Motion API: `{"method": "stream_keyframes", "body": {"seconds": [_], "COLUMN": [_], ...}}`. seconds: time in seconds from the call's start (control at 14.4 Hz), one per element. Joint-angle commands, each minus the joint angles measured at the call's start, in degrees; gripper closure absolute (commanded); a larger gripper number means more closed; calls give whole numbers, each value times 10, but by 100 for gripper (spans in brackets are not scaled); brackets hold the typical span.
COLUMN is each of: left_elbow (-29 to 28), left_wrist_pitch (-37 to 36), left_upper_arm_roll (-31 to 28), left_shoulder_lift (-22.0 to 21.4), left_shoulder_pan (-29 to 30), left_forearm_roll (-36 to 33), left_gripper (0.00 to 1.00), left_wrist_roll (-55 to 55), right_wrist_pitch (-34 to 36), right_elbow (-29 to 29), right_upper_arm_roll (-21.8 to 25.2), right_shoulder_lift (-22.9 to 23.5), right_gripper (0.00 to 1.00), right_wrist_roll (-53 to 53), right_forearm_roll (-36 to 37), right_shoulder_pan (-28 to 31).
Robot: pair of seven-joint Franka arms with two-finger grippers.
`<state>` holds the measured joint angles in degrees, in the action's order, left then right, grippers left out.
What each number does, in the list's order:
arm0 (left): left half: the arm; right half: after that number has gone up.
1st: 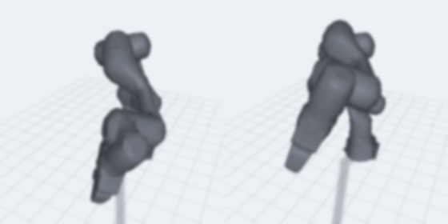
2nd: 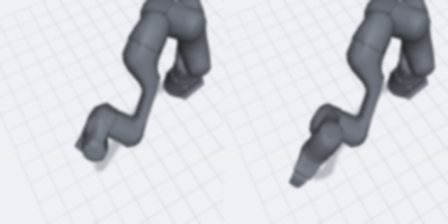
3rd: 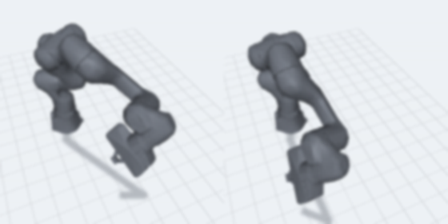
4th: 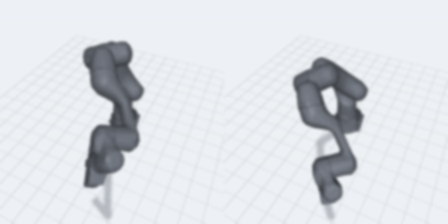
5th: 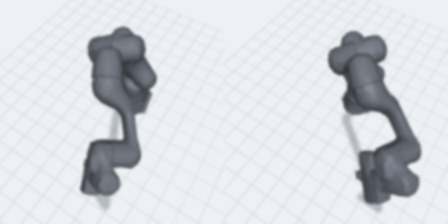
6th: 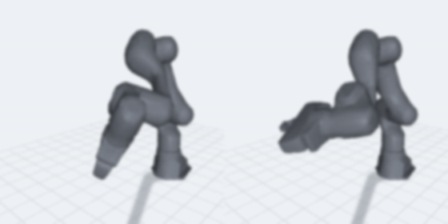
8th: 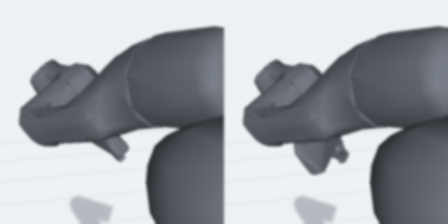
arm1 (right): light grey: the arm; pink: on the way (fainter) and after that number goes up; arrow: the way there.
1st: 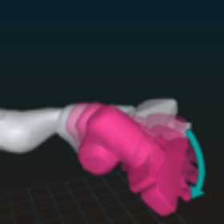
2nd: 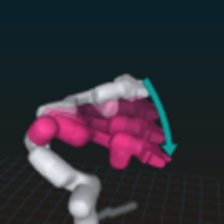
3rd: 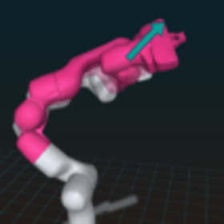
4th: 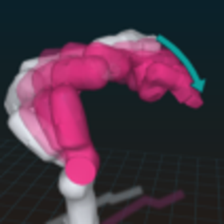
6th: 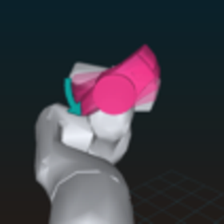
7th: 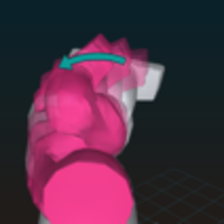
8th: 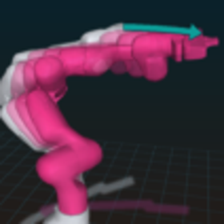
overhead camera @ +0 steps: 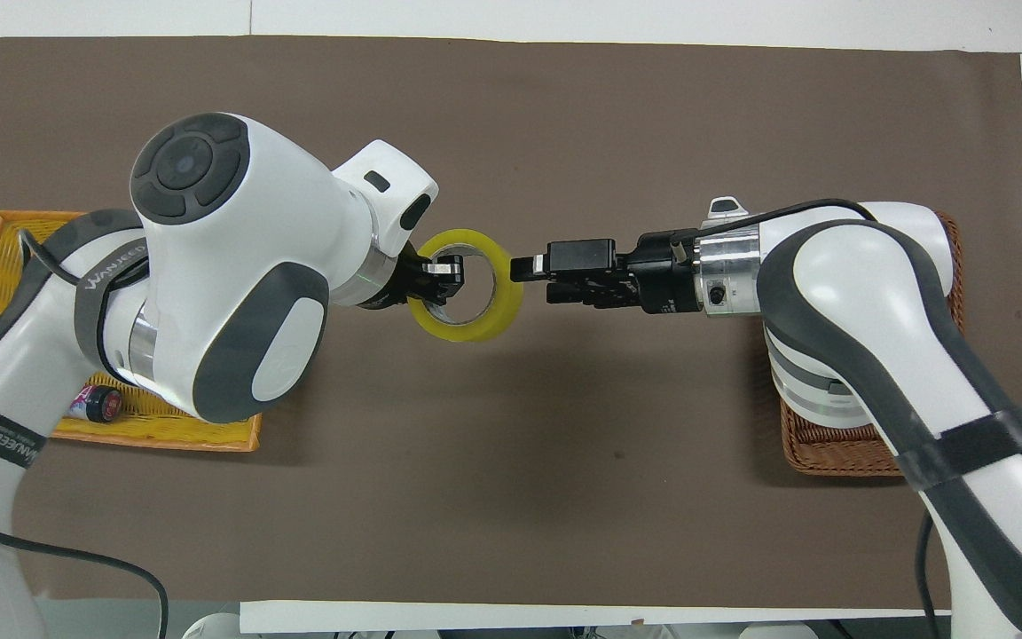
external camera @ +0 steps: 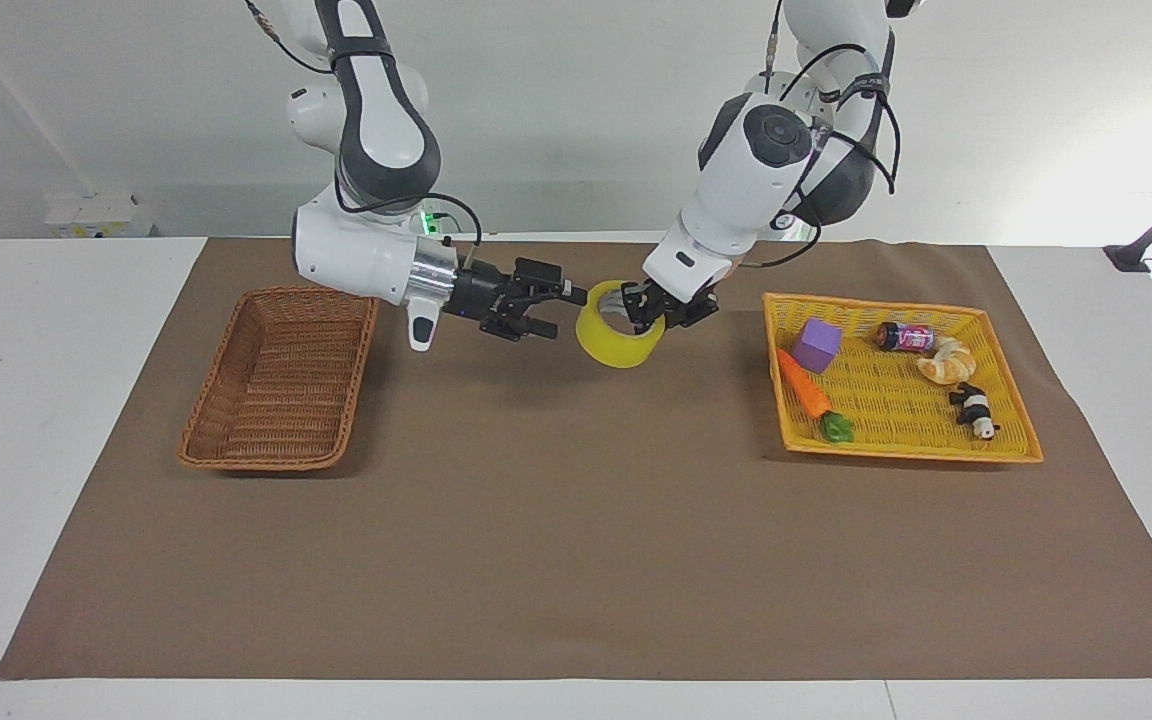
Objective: Move tape to another basket
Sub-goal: 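Move the right gripper to the tape rim beside the left gripper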
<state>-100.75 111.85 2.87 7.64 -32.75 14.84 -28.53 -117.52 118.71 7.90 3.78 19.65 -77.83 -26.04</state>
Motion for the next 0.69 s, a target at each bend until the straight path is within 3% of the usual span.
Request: {"method": "stream_keyframes", "body": {"seconds": [0.0, 0.62], "left_elbow": [4, 4], "left_wrist_pitch": [-3, -7], "left_upper_arm_roll": [-4, -4], "left_shoulder_lift": [-2, -3], "left_shoulder_pan": [-4, -1], "left_forearm_roll": [10, 10], "left_gripper": [100, 100], "left_wrist_roll": [6, 2], "right_wrist_pitch": [-14, -46], "right_elbow": [9, 8], "right_upper_arm_roll": [1, 1], "right_shoulder_lift": [-2, 4], "right_gripper": [0, 0], "right_wrist_roll": [34, 32], "right_forearm_roll": [-20, -25], "right_shoulder_pan": [-1, -27]}}
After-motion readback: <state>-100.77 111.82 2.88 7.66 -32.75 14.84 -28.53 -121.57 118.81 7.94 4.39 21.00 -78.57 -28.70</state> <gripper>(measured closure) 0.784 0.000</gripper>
